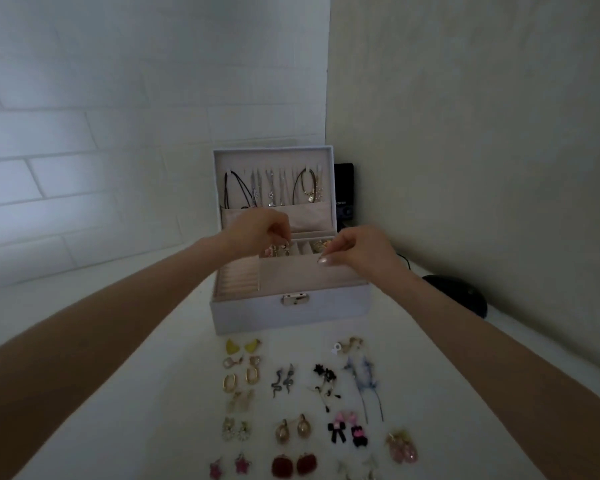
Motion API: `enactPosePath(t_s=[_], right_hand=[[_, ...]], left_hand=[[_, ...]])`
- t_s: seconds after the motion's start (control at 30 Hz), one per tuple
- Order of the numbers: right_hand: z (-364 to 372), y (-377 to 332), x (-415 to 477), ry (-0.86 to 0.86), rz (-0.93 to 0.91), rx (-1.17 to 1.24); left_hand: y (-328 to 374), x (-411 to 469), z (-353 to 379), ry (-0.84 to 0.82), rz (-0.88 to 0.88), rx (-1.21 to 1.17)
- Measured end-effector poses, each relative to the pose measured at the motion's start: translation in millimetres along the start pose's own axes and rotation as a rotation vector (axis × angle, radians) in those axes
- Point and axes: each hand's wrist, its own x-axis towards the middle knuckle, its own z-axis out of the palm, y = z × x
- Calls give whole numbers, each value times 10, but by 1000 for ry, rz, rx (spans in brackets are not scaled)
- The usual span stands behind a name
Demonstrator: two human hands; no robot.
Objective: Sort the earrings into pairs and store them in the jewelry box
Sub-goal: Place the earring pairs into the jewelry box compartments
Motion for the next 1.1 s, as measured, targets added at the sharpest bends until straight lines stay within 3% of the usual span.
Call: enactPosePath(t_s=[0.17, 0.57, 0.83, 1.1], right_hand=[[-15, 106, 286, 80, 49, 19], [258, 263, 704, 68, 77, -20], [364, 238, 770, 58, 69, -55], [412, 205, 778, 80, 91, -60]], left_hand=[[-206, 464, 94, -62, 4, 71], [-334, 831, 313, -262, 129, 119], [-437, 806, 444, -140, 247, 108], [-432, 797, 429, -102, 146, 78]])
